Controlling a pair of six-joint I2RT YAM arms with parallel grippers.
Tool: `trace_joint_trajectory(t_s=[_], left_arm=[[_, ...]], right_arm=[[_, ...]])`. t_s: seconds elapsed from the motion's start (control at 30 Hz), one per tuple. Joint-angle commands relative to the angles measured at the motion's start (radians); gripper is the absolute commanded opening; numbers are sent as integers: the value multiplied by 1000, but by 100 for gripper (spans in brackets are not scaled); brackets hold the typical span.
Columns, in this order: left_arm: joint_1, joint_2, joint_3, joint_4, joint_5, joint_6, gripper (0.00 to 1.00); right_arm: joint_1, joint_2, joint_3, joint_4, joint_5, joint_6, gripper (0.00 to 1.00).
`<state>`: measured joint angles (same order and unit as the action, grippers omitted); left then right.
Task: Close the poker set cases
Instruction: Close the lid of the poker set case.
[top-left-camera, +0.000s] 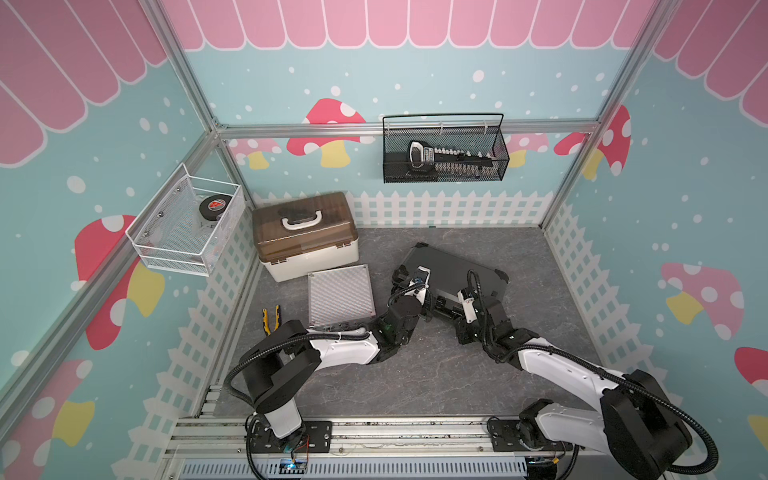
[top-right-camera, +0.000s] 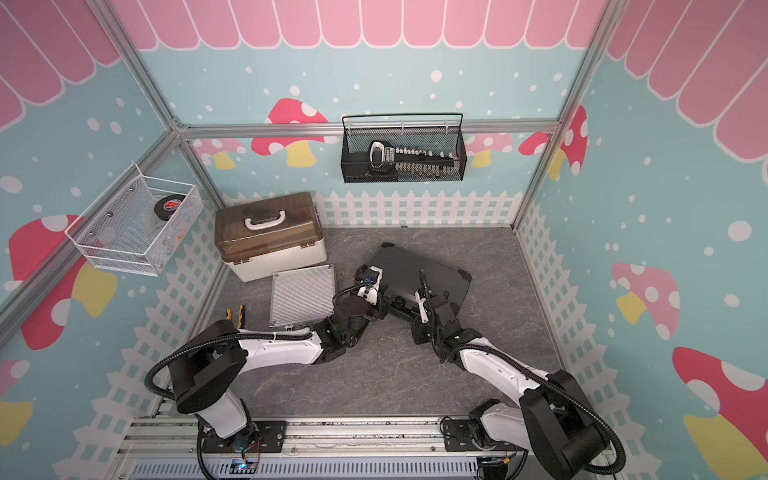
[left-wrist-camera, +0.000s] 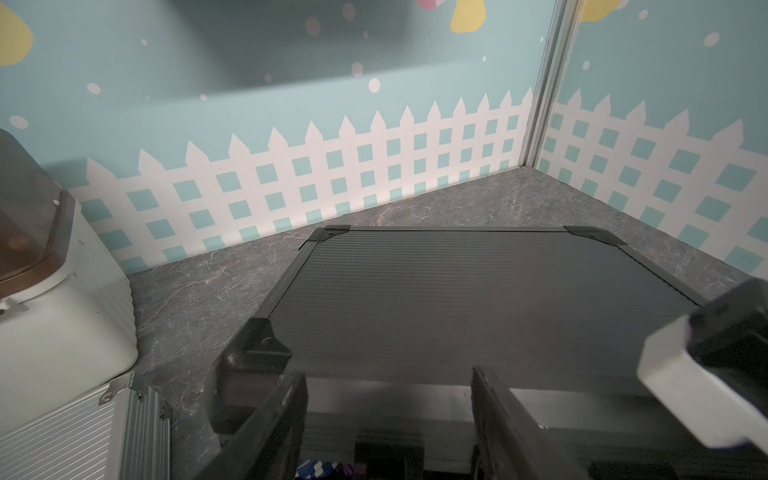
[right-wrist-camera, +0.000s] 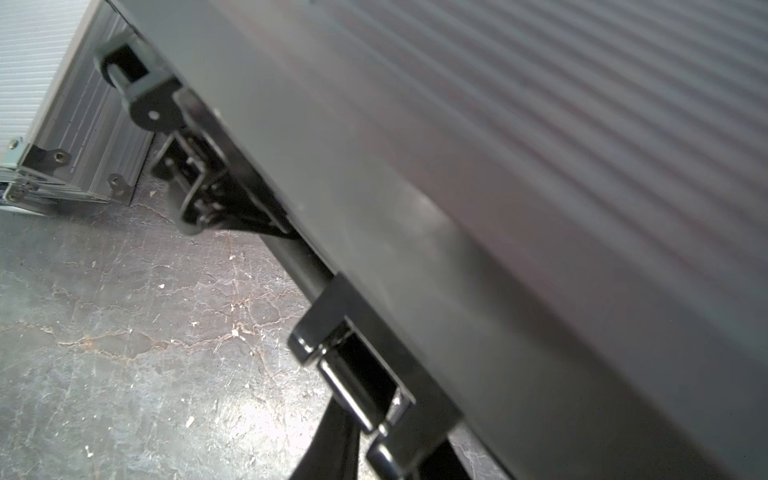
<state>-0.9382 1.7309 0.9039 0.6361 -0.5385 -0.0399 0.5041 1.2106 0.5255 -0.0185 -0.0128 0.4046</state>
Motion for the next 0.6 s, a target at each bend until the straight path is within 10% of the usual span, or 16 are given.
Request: trace_joint_trajectory(t_s=[0.0, 0.57], left_arm=[[18, 36, 51, -35, 6, 17, 64], [56, 108, 157, -103, 35, 11, 64]], right_arm=[[12, 5, -1, 56, 37, -15, 21], [25, -36, -22, 231, -147, -69, 32]])
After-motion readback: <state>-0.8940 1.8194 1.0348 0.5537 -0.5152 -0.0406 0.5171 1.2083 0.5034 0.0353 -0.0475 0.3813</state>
